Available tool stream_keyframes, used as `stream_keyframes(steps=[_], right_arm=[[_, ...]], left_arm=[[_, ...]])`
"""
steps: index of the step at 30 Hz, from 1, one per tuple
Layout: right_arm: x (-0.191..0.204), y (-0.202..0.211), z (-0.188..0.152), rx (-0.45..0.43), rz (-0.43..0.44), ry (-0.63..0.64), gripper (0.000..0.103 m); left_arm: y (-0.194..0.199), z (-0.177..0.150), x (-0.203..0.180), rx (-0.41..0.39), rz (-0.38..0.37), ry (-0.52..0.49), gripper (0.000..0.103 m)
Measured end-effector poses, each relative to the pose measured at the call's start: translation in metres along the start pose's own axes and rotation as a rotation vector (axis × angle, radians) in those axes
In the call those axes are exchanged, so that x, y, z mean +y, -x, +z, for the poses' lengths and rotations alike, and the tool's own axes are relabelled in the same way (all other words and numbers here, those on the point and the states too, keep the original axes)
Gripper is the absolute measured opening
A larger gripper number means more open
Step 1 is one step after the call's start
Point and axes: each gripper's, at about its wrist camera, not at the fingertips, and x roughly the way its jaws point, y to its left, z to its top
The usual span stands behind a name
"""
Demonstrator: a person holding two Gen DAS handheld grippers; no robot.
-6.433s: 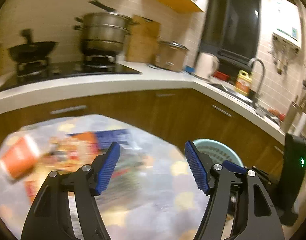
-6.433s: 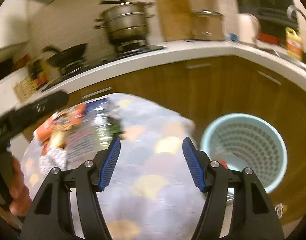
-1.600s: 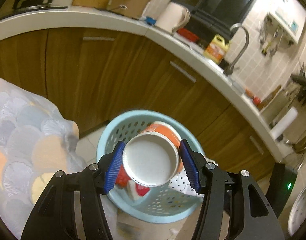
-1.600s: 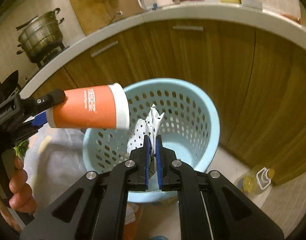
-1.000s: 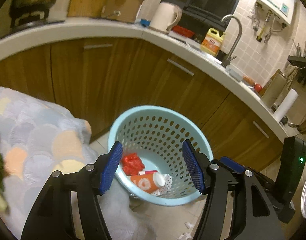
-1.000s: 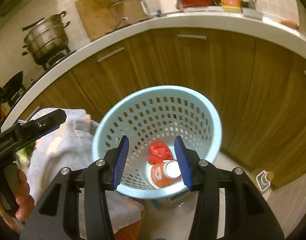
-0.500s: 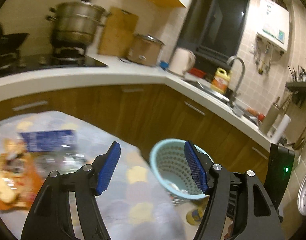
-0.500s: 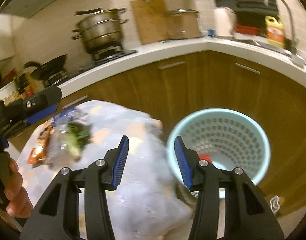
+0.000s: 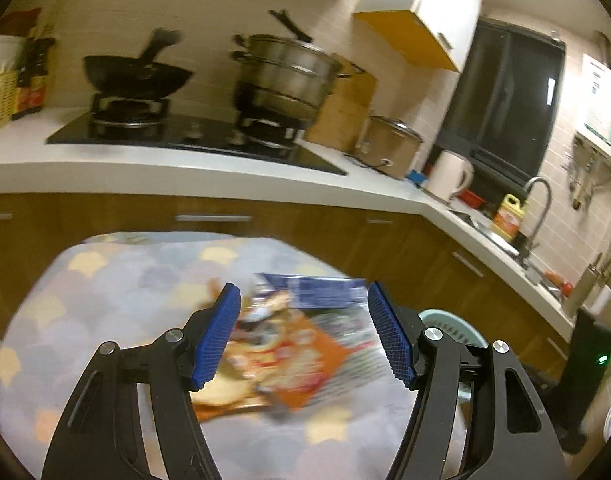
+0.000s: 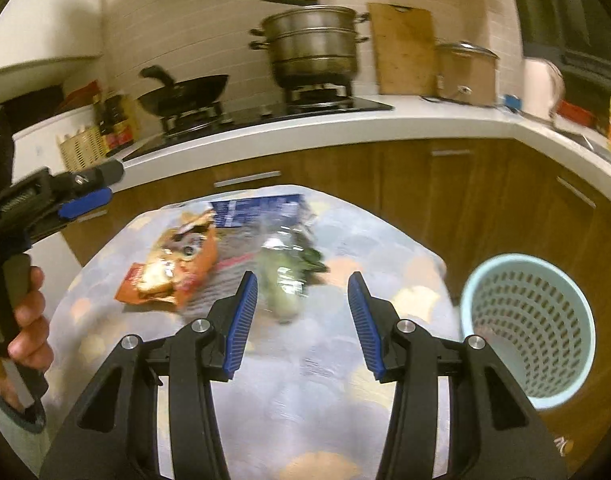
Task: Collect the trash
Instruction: 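Move both tools back over the table toward the bread and snack wrapper, then grasp the bread slice with the left tool while the right tool grasps the snack wrapper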
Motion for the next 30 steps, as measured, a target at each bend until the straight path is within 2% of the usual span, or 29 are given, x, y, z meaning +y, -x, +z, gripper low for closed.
stream_keyframes(steps=[6,9,12,15,16,18,23,30], right_arm=[[0.035,-0.014,0.015,0.017,0.048,0.058,0.044],[0.051,-0.030,0.021,0.043,0.048,0.087,0.044],[0.062,-0.047,0.026,0.073,0.061,0.110,0.044],[0.069,-0.063,0.029,0.099,0.066,0.119,0.044],[0.070,-0.068,0.029,0.106,0.064,0.121,0.044],[0.071,-0.077,0.029,0.119,0.059,0.119,0.044],[0.069,-0.095,0.023,0.159,0.082,0.109,0.044],[0.073,-0.110,0.019,0.200,0.154,0.084,0.044]], left_arm=[[-0.020,0.001,0.052,0.061,0.030,0.019,0.063],[-0.043,-0.002,0.075,0.117,0.033,0.033,0.057],[-0.063,-0.004,0.087,0.175,-0.023,0.039,0.057],[-0.081,-0.010,0.088,0.232,-0.063,-0.011,0.057],[-0.086,-0.012,0.089,0.247,-0.073,-0.020,0.054],[-0.092,-0.015,0.092,0.266,-0.100,-0.021,0.045],[-0.101,-0.027,0.100,0.318,-0.145,0.001,0.039],[-0.105,-0.033,0.104,0.363,-0.196,0.018,0.039]])
